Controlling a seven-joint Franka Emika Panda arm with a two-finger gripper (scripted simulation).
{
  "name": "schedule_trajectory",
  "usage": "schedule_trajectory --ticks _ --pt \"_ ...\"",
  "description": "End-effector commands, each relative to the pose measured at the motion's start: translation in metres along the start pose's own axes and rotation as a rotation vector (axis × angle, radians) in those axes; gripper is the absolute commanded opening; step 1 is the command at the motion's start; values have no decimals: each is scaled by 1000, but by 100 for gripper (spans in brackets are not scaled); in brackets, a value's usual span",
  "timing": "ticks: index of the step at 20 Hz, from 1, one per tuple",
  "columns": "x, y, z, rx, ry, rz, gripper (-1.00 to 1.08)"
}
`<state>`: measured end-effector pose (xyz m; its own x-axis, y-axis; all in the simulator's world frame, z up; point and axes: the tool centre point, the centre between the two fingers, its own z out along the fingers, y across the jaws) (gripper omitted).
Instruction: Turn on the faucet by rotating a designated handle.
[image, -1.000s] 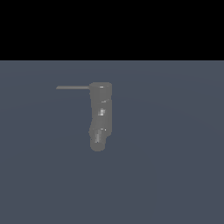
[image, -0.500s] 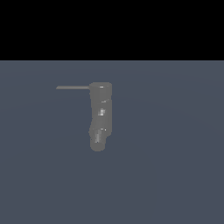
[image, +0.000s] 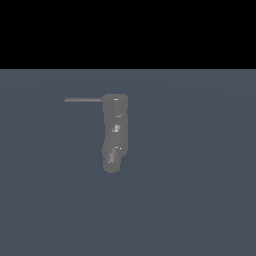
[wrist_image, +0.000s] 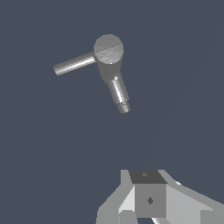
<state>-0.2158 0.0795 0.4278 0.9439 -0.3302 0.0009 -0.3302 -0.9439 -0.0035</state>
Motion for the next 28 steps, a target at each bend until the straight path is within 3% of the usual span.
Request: schedule_trajectory --ticks 1,28 --pt "3 -12 10 1 0 53 -100" --pt "71 -117 113 7 -5 595 -100"
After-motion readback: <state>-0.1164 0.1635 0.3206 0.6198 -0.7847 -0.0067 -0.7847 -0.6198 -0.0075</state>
